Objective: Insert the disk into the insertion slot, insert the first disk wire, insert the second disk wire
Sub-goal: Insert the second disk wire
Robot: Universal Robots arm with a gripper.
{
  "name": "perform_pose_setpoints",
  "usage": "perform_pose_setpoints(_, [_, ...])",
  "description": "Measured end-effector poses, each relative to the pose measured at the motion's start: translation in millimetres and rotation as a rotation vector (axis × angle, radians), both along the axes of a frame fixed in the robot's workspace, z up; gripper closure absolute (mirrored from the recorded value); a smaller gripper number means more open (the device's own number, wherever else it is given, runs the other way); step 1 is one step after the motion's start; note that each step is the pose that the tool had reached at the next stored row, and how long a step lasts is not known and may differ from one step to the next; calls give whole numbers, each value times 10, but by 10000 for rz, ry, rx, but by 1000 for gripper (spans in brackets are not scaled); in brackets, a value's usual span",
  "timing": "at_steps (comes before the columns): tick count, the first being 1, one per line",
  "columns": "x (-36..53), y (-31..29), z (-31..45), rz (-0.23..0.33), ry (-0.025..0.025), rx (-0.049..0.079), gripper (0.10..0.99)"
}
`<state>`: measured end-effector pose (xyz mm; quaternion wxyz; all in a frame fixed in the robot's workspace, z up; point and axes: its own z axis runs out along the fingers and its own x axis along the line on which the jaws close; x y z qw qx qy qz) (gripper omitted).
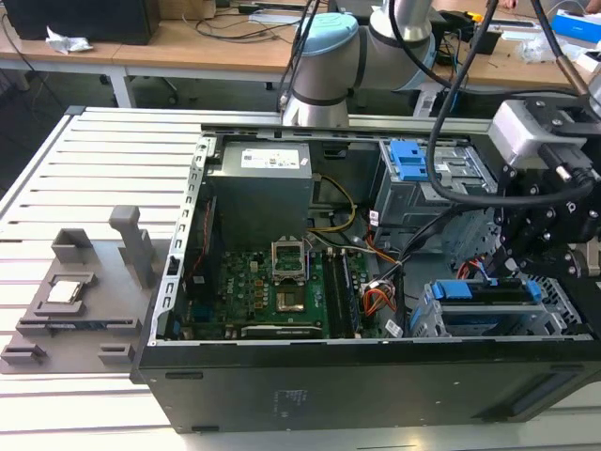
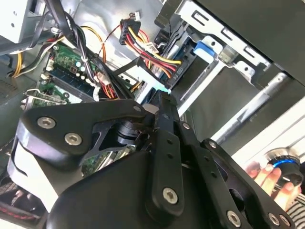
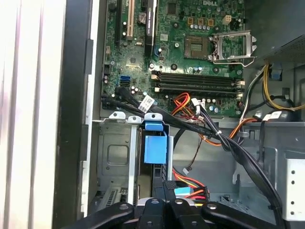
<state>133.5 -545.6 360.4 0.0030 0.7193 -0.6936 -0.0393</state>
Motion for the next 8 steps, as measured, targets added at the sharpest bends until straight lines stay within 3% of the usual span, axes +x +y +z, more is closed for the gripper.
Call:
perform_pose_setpoints(2, [0, 0, 61, 0, 0, -3, 980])
perform_pose_setpoints(8, [0, 0, 69, 0, 0, -2, 980])
